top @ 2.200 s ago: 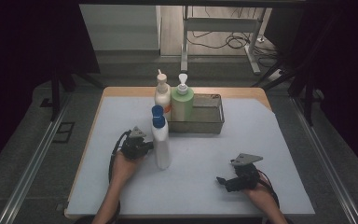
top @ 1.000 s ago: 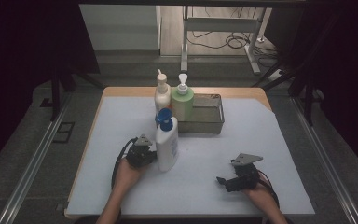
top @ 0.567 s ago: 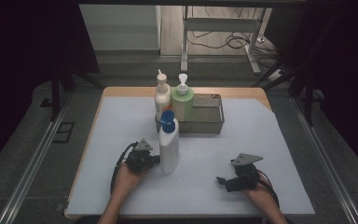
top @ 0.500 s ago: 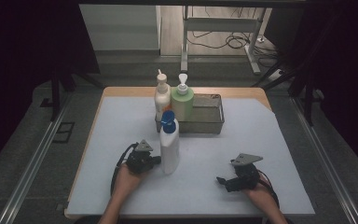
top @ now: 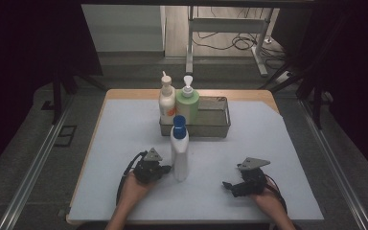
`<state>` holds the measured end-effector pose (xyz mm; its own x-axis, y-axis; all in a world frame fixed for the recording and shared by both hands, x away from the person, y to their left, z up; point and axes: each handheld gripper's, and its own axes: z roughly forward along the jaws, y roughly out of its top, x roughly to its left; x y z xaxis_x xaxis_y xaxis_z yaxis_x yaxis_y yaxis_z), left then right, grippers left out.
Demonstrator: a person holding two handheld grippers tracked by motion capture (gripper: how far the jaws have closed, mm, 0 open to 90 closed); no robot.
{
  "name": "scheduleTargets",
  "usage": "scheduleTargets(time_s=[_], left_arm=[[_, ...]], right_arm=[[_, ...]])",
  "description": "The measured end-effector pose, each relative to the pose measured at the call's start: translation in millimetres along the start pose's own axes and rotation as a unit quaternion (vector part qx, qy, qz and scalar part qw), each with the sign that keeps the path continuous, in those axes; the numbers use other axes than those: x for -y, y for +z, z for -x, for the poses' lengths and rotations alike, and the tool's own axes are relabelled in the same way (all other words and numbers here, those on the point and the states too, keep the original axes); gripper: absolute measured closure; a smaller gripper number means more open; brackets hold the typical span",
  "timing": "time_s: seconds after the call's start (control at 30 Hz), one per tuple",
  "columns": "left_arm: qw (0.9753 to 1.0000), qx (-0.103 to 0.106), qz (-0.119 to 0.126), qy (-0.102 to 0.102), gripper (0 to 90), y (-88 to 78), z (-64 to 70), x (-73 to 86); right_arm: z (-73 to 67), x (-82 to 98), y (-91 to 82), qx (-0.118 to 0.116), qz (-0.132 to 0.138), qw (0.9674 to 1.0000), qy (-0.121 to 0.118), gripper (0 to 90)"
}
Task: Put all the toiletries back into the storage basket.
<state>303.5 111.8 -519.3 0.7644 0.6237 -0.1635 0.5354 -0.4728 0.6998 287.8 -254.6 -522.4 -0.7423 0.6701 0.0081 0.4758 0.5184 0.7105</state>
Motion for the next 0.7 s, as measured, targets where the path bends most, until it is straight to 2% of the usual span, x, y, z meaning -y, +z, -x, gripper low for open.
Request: scheduleTargets(time_s=[0.33, 0.7], left_arm=[[0.9995, 0.021, -0.008, 0.022, 89.2, 6.9, 17.2, -4.1], [0.9990, 0.032, -0.012, 0.029, 89.2, 13.0, 26.0, -8.9]], right_arm=[[0.0, 0.0, 0.0, 0.000, 0.000, 1.0000, 0.000, 7.5], [0.0, 0.0, 0.0, 0.000, 0.000, 1.0000, -0.001, 7.5]])
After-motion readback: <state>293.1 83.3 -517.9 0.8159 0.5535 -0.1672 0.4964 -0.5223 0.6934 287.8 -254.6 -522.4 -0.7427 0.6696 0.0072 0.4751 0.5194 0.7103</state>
